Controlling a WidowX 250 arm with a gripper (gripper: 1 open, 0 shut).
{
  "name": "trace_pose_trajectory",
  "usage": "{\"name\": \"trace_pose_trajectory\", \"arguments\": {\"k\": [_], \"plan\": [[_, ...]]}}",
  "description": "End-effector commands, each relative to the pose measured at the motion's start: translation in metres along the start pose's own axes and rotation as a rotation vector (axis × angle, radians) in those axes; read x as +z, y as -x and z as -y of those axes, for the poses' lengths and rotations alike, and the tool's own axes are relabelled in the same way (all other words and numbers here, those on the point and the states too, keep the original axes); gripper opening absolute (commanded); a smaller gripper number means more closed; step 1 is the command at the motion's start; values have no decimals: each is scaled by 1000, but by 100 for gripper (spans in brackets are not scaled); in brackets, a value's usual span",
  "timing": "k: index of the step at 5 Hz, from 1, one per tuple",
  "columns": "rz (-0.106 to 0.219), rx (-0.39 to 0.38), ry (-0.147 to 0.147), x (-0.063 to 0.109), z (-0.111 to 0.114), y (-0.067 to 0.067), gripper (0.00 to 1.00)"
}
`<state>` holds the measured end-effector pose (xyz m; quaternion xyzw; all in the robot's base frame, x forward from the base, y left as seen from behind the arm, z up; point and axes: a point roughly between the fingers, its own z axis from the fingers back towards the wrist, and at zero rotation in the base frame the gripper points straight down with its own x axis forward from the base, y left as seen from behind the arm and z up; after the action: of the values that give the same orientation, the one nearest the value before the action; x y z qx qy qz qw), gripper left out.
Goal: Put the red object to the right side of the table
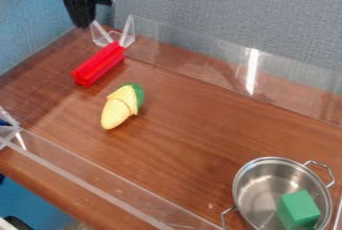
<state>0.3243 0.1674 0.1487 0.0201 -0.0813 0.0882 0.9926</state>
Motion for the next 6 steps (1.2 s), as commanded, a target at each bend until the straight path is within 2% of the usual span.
{"name": "trace_pose_trajectory", "arguments": {"k": [1,3,4,5,6], "plan": [[54,-21,-27,12,10,0,100],[10,-119,-21,-36,14,-9,100],[-19,-159,-27,-67,17,-13,0],[36,-182,-16,-32,7,-23,0],[42,-199,-14,-26,-2,-30,100]]}}
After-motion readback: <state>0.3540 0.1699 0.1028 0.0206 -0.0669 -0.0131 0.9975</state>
